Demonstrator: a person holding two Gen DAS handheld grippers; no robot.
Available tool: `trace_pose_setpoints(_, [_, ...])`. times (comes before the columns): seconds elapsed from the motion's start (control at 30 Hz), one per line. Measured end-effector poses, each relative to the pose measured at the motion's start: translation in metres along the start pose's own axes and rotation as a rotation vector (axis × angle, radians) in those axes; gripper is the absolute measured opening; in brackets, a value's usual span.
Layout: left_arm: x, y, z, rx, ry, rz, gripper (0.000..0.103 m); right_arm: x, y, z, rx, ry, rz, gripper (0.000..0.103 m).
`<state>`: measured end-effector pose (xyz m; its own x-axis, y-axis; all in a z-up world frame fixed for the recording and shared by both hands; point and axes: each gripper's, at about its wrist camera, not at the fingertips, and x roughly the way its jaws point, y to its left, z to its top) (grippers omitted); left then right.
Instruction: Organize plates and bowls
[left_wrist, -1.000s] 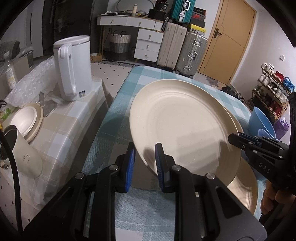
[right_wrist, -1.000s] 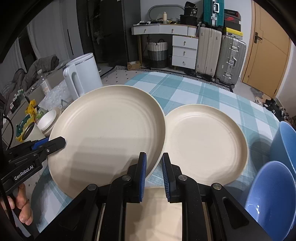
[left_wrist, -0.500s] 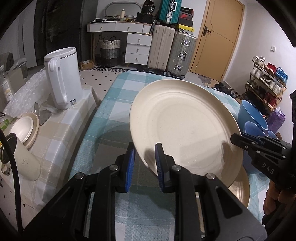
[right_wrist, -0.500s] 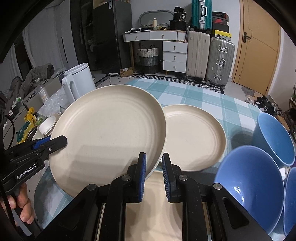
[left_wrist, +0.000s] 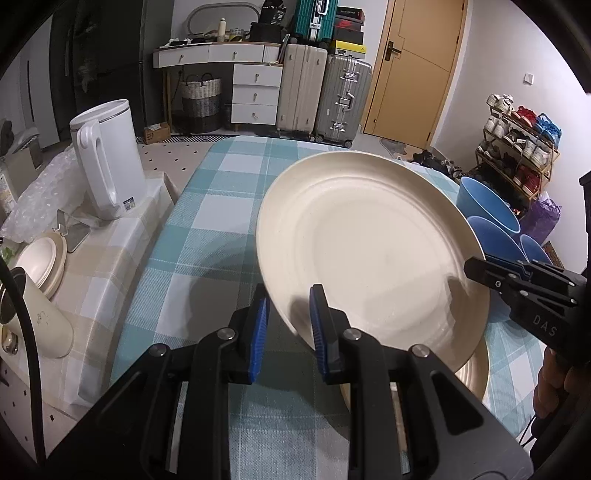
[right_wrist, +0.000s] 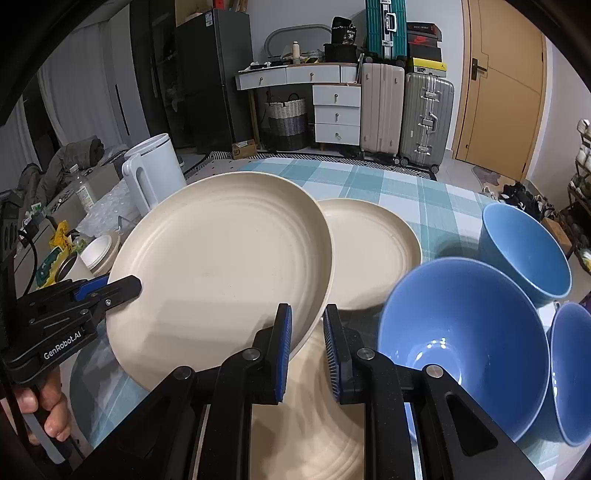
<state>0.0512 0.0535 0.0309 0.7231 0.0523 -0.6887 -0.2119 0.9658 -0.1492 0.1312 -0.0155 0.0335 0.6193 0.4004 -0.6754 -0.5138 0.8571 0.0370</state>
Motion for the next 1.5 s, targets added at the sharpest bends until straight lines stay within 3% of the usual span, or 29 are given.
trace_pose_setpoints(0.7, [-0.022, -0.025, -0.020, 0.074, 0.013, -0.027, 0.019, -0.029, -0.009, -0.039, 0.051, 0.015, -0.005, 0.018])
trace_pose_setpoints(1.5, [-0.008, -0.040, -0.046, 0.170, 0.117, -0.012, 0.019, -0.037, -0.016, -0.081, 0.091, 0.068, -0.004, 0.019])
